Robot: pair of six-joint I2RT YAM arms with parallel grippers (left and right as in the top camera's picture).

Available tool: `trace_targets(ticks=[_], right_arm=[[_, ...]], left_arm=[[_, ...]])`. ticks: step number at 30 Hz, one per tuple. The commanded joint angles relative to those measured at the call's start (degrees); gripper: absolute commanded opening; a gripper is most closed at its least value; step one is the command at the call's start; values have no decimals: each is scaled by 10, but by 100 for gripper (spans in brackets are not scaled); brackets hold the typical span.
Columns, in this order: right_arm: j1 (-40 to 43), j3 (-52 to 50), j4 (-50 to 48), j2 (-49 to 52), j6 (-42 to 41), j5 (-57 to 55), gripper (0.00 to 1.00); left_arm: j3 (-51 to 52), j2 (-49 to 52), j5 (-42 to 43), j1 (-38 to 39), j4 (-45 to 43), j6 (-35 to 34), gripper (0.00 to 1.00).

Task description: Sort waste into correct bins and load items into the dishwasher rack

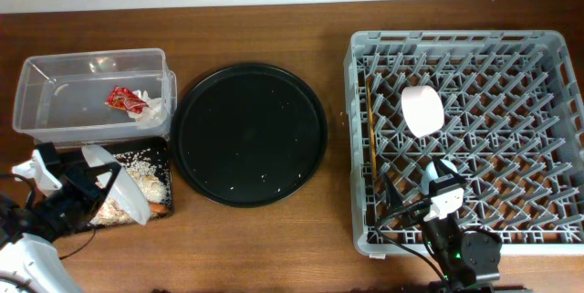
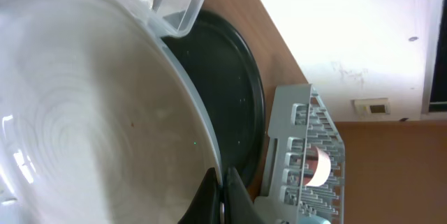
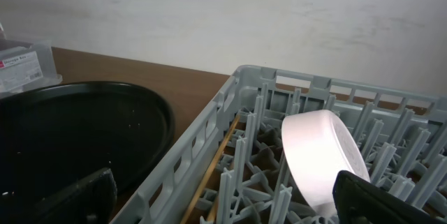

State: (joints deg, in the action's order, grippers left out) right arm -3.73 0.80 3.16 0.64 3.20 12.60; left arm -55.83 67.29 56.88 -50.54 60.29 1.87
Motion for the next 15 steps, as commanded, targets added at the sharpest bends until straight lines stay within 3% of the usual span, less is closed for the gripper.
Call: trace_targets(ticks=[1,5,9,10,11,12,13,15], right_arm=[[4,-5,0,-3,0,5,98],[4,-5,0,-3,0,5,98],[4,-5,0,-3,0,5,98],[4,-5,0,-3,0,5,98],[4,-5,0,-3,0,5,98],[4,-5,0,-3,0,5,98],[4,-5,0,-3,0,5,98],[4,-5,0,-3,0,5,98]], left_arm=[[4,-7,24,-3,-8,21,0],[4,-7,28,-2,-5,29,0],[4,-7,115,-1,-11,86,0],[4,-7,68,-1,-4,50,1],[4,-7,-40,-1,-2,-11,1],[5,-7,-15,-1,-4,18,0],[7,-7,120,3,-5,111,0],[7,-7,132,3,-34,99,0]])
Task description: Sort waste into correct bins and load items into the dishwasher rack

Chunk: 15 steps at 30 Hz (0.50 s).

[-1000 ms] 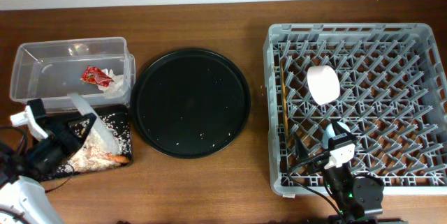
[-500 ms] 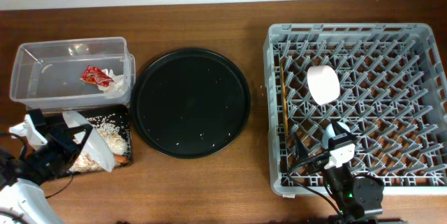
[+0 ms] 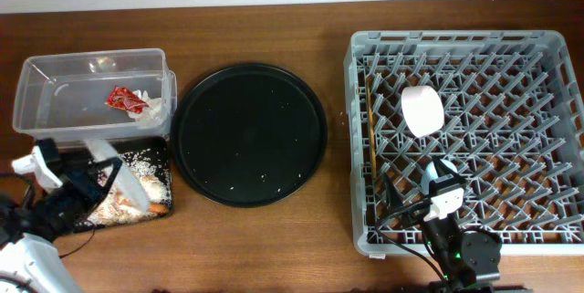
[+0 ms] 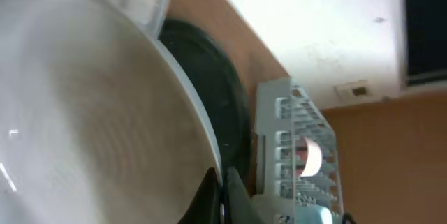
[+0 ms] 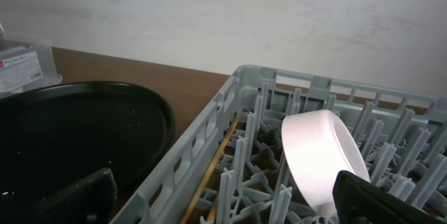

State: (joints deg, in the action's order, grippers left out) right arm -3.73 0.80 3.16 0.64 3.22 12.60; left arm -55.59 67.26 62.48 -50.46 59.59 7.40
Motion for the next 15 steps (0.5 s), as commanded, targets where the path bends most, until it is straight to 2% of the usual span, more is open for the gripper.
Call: trace_targets(ticks=[1,2,5,6,8,10,12,14,15], right_arm=[[4,-5,0,-3,-1,5,98],[4,-5,0,-3,-1,5,98],[4,-5,0,-3,-1,5,98],[4,-5,0,-3,-1,5,98],[4,-5,0,-3,-1,5,98],[4,-5,0,-3,-1,5,98],[4,-5,0,-3,-1,5,98],[4,-5,0,-3,-1,5,98],[4,-5,0,-3,-1,5,98]], left_arm=[[5,-6,97,5,-19,70,0],[5,-6,74,5,-20,43,0],[5,-7,53,7,-10,24,0],[5,-7,84,20,-10,43,0],[5,-7,135,60,-24,64,0],[-7,-7,141,159,-68,55,0],[-9,-6,116,274,-200,-39,0],[-9,-2,63,376,-364,-174,0],[-9,7,18,447,-483,-258,0]])
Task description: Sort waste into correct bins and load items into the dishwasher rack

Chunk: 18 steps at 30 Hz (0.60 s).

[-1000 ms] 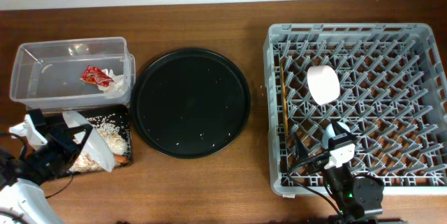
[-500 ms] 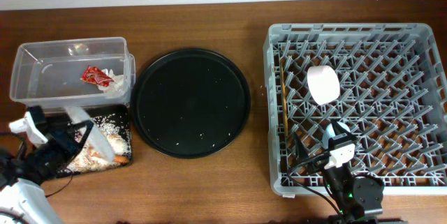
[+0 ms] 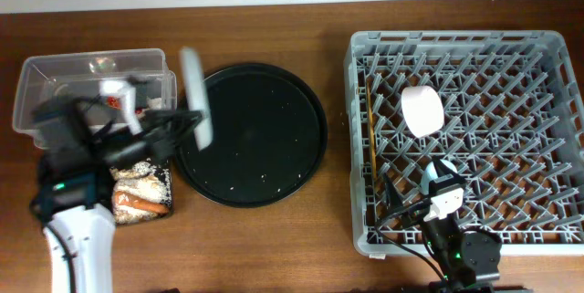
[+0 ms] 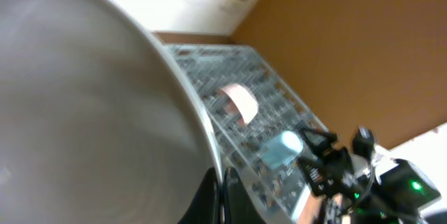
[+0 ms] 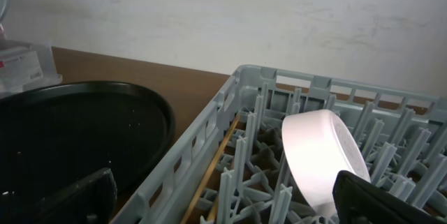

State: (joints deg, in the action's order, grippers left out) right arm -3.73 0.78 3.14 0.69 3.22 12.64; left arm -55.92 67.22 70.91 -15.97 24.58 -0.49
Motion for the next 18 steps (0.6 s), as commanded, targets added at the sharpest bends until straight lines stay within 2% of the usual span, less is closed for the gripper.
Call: trace_targets(ticks=[1,3,5,6,11,13,15,16,18], right_arm=[[4,-5,0,-4,-1,5,98],[4,-5,0,-4,-1,4,98],[4,-5,0,-4,-1,4,98],[4,-5,0,-4,-1,4,98],[4,-5,0,-4,-1,4,98],[4,-5,0,-4,-1,4,98],[4,-5,0,-4,-1,5,98],[4,-5,0,-4,-1,5,98],[4,-5,0,-4,-1,4,98]], left_arm=[[-6,22,-89,148,-218,-233,0],[-6,64,-133,232,-365,-331,0],[-6,114,-168,293,-465,-386,0],[-6,171,-205,346,-553,-443,0],[-6,335,-295,454,-784,-612,0],[-6,372,-308,469,-827,-643,0],[-6,398,-313,472,-828,-666,0],[-6,414,-313,472,-828,-678,6],[-6,418,-313,472,-803,-666,36]])
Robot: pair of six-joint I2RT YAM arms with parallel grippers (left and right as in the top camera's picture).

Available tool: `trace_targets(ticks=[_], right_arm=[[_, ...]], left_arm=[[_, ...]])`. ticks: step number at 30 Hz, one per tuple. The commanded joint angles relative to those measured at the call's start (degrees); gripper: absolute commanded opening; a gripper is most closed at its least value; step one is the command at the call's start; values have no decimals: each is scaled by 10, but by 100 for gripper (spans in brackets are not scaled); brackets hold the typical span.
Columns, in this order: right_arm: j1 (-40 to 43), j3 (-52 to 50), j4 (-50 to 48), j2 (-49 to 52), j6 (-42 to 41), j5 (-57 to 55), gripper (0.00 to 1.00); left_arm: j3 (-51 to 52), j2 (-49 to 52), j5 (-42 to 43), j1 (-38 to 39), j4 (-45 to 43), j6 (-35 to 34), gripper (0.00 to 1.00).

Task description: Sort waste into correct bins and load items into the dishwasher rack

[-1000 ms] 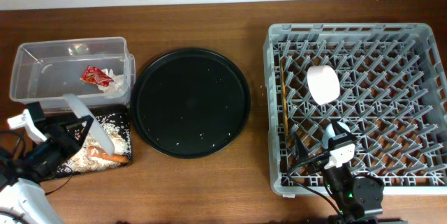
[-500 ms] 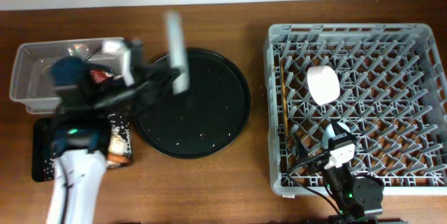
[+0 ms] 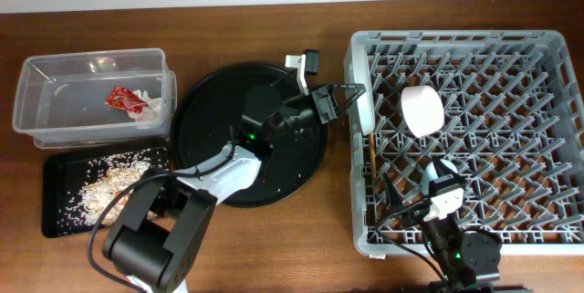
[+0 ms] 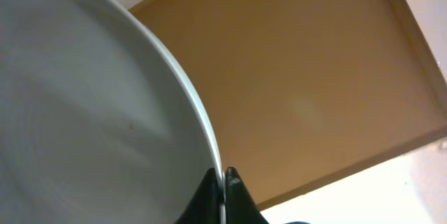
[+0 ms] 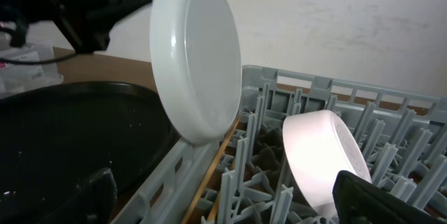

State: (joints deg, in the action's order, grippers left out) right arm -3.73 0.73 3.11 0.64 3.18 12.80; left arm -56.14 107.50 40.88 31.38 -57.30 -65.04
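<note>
A white plate stands on edge over the left wall of the grey dishwasher rack. My left gripper is shut on its rim, with the arm stretched across the round black tray. In the left wrist view the plate fills the frame and the fingertips pinch its edge. The right wrist view shows the plate above the rack's left wall, next to a white bowl standing in the rack. My right gripper sits open at the rack's front.
A clear bin with a red wrapper stands at the far left. In front of it lies a small black tray with rice. A wooden stick lies along the rack's left side.
My left gripper has carried the plate from the round tray's left edge, near the clear bin, to the rack's left wall. The right arm has not moved.
My left gripper held the plate tilted over the small black tray with rice, and was still there half a second later. Then the plate was up by the clear bin and the round tray's left edge. Now it stands over the rack's left wall.
</note>
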Motion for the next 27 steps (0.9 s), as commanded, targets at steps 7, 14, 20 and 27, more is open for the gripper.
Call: trace_targets(ticks=[7,14,20,27], right_arm=[[4,-4,0,-3,0,3,98],[4,-4,0,-3,0,3,98],[4,-4,0,-3,0,3,98],[4,-4,0,-3,0,3,98]], left_arm=[[-14,-53,11,-63,265,157,99],[-156,-299,-290,-112,961,490,99],[-190,-447,-407,-112,1102,544,99],[-189,-537,-546,-115,1134,636,99]])
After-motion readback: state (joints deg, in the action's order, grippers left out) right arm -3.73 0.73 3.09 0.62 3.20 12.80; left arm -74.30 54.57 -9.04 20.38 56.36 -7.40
